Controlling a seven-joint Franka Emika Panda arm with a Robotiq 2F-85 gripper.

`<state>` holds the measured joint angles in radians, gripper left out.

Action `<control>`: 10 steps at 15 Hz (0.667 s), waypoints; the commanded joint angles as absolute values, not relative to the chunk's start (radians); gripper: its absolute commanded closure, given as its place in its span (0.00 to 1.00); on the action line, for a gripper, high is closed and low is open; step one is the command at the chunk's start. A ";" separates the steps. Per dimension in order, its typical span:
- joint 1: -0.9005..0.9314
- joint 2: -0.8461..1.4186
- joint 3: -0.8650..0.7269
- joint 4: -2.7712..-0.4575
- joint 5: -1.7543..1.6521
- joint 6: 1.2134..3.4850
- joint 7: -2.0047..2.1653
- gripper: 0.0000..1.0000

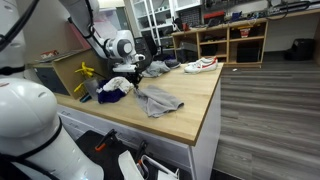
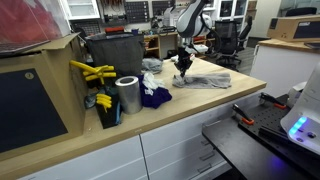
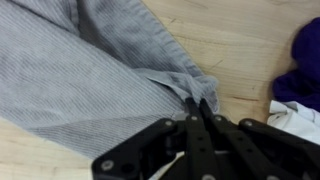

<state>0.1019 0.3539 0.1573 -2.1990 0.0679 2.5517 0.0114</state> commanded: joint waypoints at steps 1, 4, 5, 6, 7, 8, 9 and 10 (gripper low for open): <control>0.135 0.370 0.150 -2.177 0.102 2.592 0.112 0.99; 0.147 0.374 0.144 -2.160 0.109 2.617 0.177 0.99; 0.147 0.374 0.142 -2.154 0.113 2.621 0.195 0.99; 0.144 0.370 0.141 -2.149 0.120 2.624 0.208 0.99; 0.141 0.368 0.140 -2.144 0.129 2.626 0.218 0.99; 0.140 0.366 0.138 -2.137 0.137 2.626 0.225 0.99; 0.138 0.365 0.134 -2.131 0.144 2.624 0.233 0.99; 0.141 0.370 0.130 -2.126 0.144 2.629 0.240 0.99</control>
<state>0.1307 0.3675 0.1448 -2.1495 0.1166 2.6195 0.2063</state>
